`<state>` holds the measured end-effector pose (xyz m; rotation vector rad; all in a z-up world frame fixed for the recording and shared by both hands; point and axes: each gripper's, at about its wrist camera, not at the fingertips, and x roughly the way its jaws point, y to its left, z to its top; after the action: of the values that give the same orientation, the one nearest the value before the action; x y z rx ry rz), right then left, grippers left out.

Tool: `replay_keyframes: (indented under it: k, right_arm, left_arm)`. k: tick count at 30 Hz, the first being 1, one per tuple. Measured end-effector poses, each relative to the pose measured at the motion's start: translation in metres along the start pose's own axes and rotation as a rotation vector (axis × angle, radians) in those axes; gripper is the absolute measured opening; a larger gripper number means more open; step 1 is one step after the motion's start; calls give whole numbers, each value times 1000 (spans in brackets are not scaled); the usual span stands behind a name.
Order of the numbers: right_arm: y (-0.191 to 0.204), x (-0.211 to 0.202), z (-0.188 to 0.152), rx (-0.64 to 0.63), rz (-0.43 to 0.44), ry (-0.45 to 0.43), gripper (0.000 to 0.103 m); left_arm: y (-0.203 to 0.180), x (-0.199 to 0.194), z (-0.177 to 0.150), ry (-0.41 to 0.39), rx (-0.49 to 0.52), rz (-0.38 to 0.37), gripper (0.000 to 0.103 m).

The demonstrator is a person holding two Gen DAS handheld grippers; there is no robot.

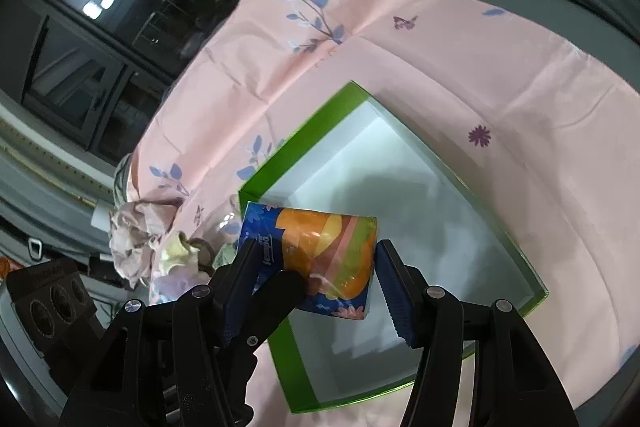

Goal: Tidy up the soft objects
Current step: 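Carry the orange-blue snack packet in the right gripper over the green box, then open the right gripper to drop the packet into the green box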

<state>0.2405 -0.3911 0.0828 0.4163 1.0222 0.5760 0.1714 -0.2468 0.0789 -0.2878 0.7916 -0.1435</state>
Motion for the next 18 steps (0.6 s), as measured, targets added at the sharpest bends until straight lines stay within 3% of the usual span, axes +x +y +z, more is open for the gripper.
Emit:
replay_keyframes:
  k: [15, 18]
  right_arm:
    - [-30, 18, 3, 80, -112, 70, 61]
    - [-32, 18, 3, 80, -119, 72, 61]
  left_arm:
    - [-12, 44, -6, 134, 6, 53, 37]
    - [-14, 46, -7, 139, 2, 20, 34]
